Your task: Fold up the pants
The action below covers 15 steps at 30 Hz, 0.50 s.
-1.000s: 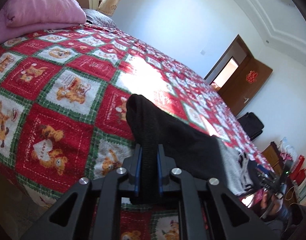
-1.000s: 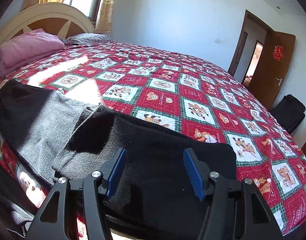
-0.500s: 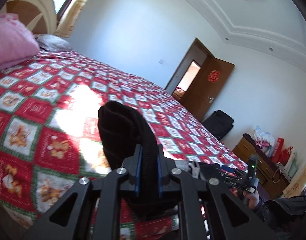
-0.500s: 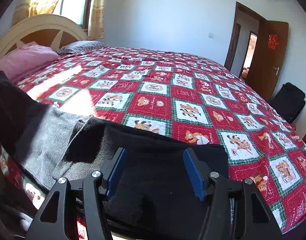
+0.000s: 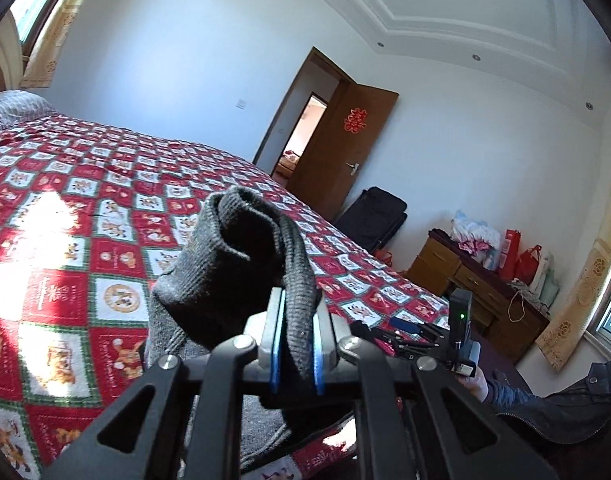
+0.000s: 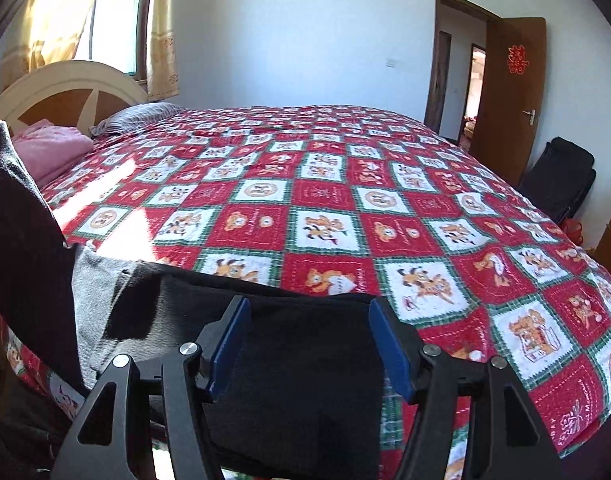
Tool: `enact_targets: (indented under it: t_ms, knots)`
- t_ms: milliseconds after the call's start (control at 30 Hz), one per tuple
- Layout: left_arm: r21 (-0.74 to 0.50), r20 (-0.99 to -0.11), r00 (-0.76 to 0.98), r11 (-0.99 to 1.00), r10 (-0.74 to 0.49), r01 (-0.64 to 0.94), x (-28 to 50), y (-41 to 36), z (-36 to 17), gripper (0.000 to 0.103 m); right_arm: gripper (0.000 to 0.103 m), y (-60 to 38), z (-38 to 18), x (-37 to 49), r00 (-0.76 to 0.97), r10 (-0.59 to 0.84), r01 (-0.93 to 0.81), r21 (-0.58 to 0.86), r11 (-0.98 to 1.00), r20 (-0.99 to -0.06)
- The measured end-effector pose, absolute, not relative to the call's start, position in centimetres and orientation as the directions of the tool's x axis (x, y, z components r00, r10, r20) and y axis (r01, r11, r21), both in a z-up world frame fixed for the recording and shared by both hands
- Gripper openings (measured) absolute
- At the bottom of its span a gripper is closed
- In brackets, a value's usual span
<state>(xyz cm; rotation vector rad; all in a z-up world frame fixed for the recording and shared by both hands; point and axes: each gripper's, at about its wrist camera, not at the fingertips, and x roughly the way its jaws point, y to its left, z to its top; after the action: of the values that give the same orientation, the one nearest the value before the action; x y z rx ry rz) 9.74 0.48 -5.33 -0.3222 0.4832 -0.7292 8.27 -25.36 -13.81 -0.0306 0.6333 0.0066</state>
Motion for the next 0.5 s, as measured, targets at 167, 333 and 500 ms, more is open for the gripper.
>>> enact_targets:
  t_ms: [167,333,500]
  knots:
    - [-0.420,-0.334,0.571,0.660,-0.750,0.623,10.6,-4.3,-4.4,0.012,0.064,-28.2,-14.1,8.6,0.787,-0.022,0.048,0.027,0.998,-0.616]
    - [-0.394,-0.384,0.491,0.619,-0.782,0.679,11.4,-9.4,-4.7,0.012,0.065,-30.6,-14.6,8.7,0.773,-0.040,0.100,0.059,0.993,-0.633]
    - [-0.387,-0.452,0.403,0.582,-0.796,0.716,12.3,-14.0,-6.3,0.012,0.065,-32.0,-15.3,8.9,0.762,-0.049,0.132,0.082,0.988,-0.646]
